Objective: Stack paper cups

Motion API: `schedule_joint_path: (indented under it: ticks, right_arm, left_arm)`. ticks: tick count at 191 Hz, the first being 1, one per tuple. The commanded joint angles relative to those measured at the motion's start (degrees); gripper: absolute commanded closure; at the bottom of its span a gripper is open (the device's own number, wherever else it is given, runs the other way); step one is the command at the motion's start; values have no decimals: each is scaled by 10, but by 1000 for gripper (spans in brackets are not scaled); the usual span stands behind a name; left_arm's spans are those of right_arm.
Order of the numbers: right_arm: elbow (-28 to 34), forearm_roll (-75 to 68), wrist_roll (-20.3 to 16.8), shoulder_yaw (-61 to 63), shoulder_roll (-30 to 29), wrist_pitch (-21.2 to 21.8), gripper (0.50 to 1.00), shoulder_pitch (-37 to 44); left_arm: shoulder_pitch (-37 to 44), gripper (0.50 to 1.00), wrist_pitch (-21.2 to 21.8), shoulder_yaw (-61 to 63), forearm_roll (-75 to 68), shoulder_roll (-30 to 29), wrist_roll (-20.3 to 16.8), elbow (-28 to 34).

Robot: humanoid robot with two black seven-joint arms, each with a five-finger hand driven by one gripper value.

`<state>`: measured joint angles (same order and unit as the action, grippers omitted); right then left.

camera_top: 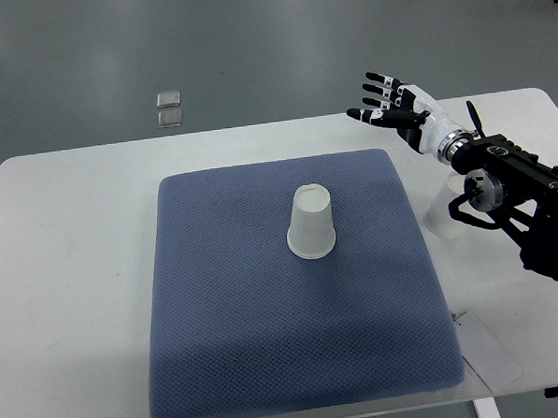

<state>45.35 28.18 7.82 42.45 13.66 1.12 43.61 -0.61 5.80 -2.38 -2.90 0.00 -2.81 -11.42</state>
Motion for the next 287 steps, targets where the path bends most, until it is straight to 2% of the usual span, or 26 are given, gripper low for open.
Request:
schedule_joint_path:
  ticks: [1, 236, 287]
  right_arm:
    - [0, 1, 0, -5, -3, -2, 587, 0]
    - [1, 1, 0, -5, 8, 1, 587, 17]
    - [25, 71, -1, -9, 54, 13, 587, 26]
  left_arm:
    - [0, 500, 0, 0, 0, 0, 0, 1]
    - [0, 500, 0, -2, 0, 0, 0, 1]
    - [0, 500, 0, -2, 0, 0, 1, 1]
